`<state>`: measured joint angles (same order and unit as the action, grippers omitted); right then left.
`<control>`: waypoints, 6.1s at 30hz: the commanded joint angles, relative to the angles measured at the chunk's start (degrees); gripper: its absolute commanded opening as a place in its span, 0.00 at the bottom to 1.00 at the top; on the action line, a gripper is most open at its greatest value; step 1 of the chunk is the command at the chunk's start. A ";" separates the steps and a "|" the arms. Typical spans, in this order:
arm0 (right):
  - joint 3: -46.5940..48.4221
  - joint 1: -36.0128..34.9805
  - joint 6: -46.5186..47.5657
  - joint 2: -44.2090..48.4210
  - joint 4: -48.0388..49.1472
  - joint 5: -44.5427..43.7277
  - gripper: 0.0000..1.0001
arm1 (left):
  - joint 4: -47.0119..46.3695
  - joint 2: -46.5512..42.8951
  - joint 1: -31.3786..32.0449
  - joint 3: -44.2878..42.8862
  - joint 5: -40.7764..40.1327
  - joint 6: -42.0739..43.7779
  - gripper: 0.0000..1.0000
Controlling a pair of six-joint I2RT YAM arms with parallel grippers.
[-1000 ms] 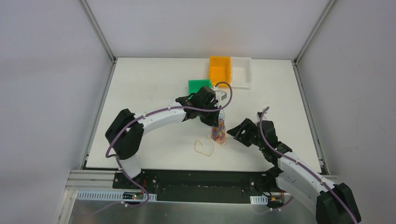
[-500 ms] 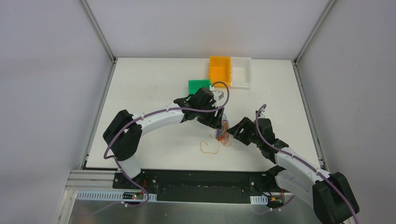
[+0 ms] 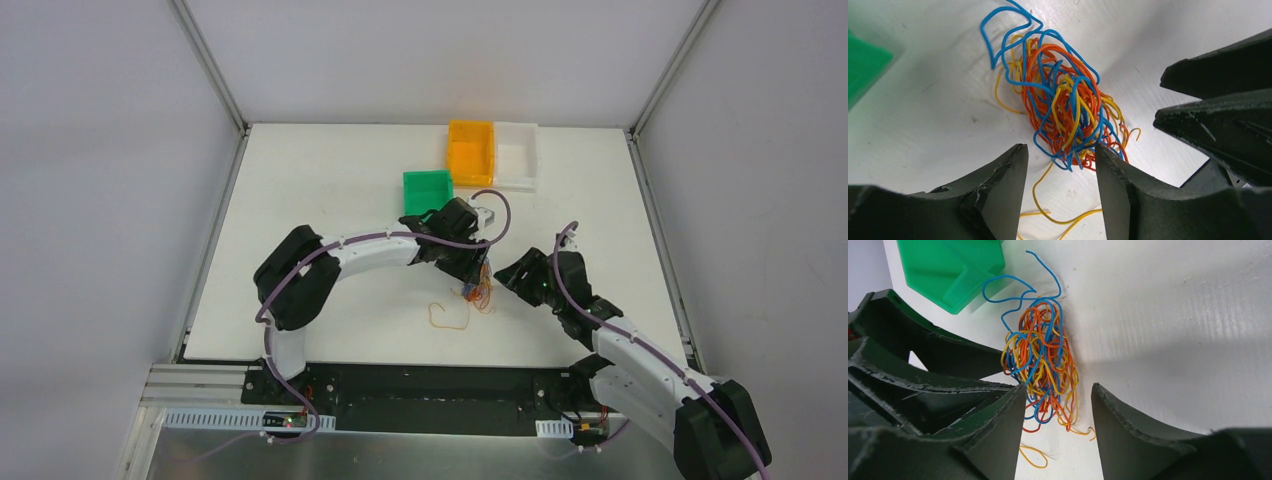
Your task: Untangle the cables
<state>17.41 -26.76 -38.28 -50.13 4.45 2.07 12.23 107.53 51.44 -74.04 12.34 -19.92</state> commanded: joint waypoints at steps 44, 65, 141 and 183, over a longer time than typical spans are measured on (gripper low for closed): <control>11.74 -4.51 4.63 -23.70 0.74 -0.51 0.00 | -18.27 -12.48 -7.33 15.00 20.77 -8.03 0.00; 18.10 -0.59 0.53 -9.46 -28.35 -32.73 0.07 | -0.81 -33.08 -14.35 29.09 -5.24 -5.58 0.01; 15.51 5.99 8.29 -9.12 -20.75 3.55 0.59 | -8.17 -6.92 -1.70 11.63 2.44 -6.14 0.00; 23.88 -16.33 10.97 -22.84 -23.84 -19.03 0.59 | -9.32 -7.48 -3.03 10.49 6.93 -6.61 0.00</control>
<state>37.19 -39.79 -28.62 -70.30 -14.50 -8.16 3.92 101.43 49.01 -61.98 18.17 -26.37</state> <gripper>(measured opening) 0.587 0.030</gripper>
